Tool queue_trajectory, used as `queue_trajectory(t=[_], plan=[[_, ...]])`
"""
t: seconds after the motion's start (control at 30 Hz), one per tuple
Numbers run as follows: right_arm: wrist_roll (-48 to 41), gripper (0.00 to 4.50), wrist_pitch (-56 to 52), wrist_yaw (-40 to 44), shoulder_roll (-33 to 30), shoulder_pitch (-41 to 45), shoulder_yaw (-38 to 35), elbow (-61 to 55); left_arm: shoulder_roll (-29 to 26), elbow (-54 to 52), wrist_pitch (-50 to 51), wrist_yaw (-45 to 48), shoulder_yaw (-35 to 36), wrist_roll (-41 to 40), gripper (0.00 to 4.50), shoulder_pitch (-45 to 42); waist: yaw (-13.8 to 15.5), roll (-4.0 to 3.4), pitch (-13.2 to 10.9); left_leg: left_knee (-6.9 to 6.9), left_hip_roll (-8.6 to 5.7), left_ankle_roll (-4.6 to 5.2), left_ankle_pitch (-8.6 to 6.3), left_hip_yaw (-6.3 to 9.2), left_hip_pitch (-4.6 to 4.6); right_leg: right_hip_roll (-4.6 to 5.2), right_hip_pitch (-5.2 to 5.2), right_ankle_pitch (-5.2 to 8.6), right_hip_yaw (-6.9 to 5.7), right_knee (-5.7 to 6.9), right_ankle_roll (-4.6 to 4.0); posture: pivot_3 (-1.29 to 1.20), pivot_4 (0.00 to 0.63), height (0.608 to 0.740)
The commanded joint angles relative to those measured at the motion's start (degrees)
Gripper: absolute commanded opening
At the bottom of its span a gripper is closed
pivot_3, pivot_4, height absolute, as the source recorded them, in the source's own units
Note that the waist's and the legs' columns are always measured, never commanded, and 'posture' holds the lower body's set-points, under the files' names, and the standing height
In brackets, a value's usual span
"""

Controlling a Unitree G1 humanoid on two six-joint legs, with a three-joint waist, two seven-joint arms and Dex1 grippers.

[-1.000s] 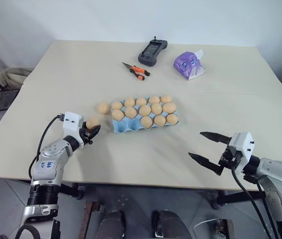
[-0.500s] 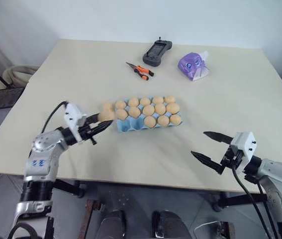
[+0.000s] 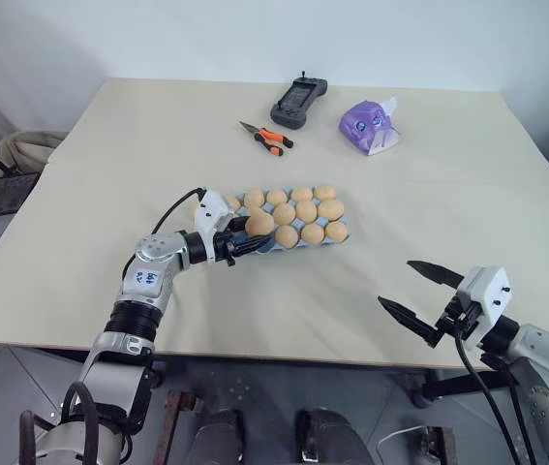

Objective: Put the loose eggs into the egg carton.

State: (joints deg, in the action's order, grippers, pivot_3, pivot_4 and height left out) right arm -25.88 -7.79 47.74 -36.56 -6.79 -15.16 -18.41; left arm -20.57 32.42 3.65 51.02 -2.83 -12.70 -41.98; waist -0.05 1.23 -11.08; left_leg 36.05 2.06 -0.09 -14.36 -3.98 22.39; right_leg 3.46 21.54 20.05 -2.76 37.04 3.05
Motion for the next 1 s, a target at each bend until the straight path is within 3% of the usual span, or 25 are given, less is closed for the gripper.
queue_trajectory(t=[0.03, 0.1, 0.27, 0.67, 0.83, 1.0], plan=[[-1.0, 4.5, 0.3, -0.8, 0.4, 0.3, -1.3, -1.7, 0.5, -2.8, -1.2, 2.8, 1.3, -2.3, 3.79, 0.2, 0.0, 0.0, 0.0, 0.0, 0.0, 0.01, 0.0, 0.0, 0.0, 0.0, 0.0, 0.0, 0.0, 0.0, 0.01, 0.0, 0.15, 0.74], [-1.1, 4.5, 0.3, -0.6, 0.4, 0.9, -0.7, -1.3, 0.0, -5.6, -0.7, 3.9, 2.3, -3.8, 4.42, 1.2, -0.1, 0.0, 0.0, 0.01, 0.0, 0.01, 0.01, 0.0, 0.0, 0.0, 0.0, -0.01, 0.01, 0.02, 0.01, 0.0, 0.15, 0.74], [-0.8, 4.5, 0.5, 0.8, 0.3, 4.1, 0.7, 1.5, -4.5, -15.6, 2.4, 4.3, 8.0, -8.4, 4.42, 8.1, -1.0, 0.0, 0.0, -0.06, 0.03, -0.02, 0.02, 0.0, -0.06, -0.01, 0.0, 0.0, 0.05, 0.06, 0.0, 0.0, 0.15, 0.74], [-0.3, 4.5, 2.4, 4.8, 1.4, 10.0, 4.2, 7.4, -7.4, -32.0, -1.4, -14.6, 31.3, -10.6, 4.47, 36.6, -1.5, 0.0, 0.0, -0.08, 0.05, 0.0, 0.01, 0.06, -0.07, 0.06, -0.02, 0.01, 0.04, 0.01, -0.02, 0.0, 0.15, 0.74], [-0.1, 4.5, 3.1, 5.7, 1.3, 11.4, 4.8, 9.1, -6.5, -35.1, 0.4, -16.3, 33.1, -12.4, 4.47, 44.2, -0.8, 0.0, 0.0, -0.08, 0.05, -0.08, -0.08, 0.08, -0.04, 0.15, -0.02, 0.01, 0.05, -0.06, -0.04, 0.0, 0.15, 0.74], [-0.1, 4.5, 3.2, 6.3, 1.0, 12.7, 4.9, 10.1, -6.8, -34.0, 1.2, -16.4, 30.4, -12.7, 4.47, 41.9, 0.0, 0.0, 0.0, -0.11, 0.05, -0.25, -0.19, 0.08, -0.04, 0.17, 0.01, 0.01, 0.05, -0.11, -0.15, 0.0, 0.15, 0.74]])
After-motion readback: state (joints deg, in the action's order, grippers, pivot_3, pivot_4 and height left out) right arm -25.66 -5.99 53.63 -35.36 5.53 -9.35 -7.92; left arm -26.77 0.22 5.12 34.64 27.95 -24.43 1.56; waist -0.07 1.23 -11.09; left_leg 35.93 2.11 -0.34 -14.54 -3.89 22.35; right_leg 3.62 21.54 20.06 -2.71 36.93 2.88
